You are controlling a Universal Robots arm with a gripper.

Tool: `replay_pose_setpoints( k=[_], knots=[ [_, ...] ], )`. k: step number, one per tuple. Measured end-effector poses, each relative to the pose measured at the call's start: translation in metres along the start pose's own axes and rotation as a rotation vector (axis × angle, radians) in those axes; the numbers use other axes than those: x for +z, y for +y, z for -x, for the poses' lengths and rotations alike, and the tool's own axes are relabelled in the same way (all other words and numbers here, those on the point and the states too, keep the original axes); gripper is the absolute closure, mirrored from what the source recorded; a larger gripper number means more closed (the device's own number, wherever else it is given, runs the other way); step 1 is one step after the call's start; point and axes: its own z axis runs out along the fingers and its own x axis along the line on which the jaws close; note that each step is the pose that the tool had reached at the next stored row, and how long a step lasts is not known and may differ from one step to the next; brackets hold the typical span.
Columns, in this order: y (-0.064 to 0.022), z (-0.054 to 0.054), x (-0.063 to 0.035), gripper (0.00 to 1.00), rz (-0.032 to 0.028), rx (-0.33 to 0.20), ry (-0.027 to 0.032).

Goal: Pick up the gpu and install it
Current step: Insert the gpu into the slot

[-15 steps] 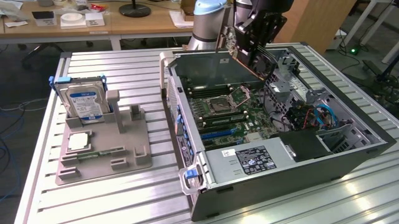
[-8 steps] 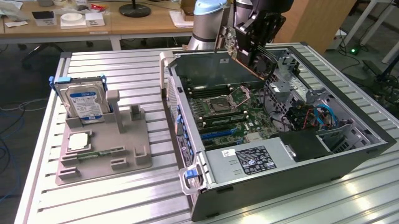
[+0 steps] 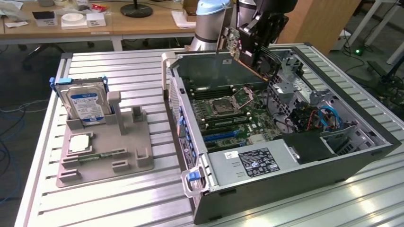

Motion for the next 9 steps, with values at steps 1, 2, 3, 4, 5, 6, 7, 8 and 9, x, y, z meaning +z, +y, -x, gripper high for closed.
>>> replay_pose_setpoints(
  k=[1, 2, 3, 4, 5, 6, 7, 8, 9],
  knots=[
    [-0.0001, 0.0, 0.0, 0.71, 0.0001, -0.004, 0.0001],
    [-0.0002, -0.0001, 0.0, 0.71, 0.0002, -0.008, 0.0003],
    [-0.0003, -0.0001, 0.0, 0.71, 0.0004, -0.013, 0.0004],
    [-0.0004, -0.0002, 0.0, 0.71, 0.0005, -0.017, 0.0007],
    [-0.0005, -0.0002, 0.0, 0.71, 0.0006, -0.023, 0.0009],
    [-0.0006, -0.0003, 0.0, 0.71, 0.0007, -0.029, 0.0012],
    [-0.0007, -0.0003, 0.0, 0.71, 0.0008, -0.035, 0.0015],
    [-0.0007, -0.0003, 0.0, 0.71, 0.0009, -0.041, 0.0017],
    [-0.0008, -0.0004, 0.0, 0.71, 0.001, -0.047, 0.002]
  ],
)
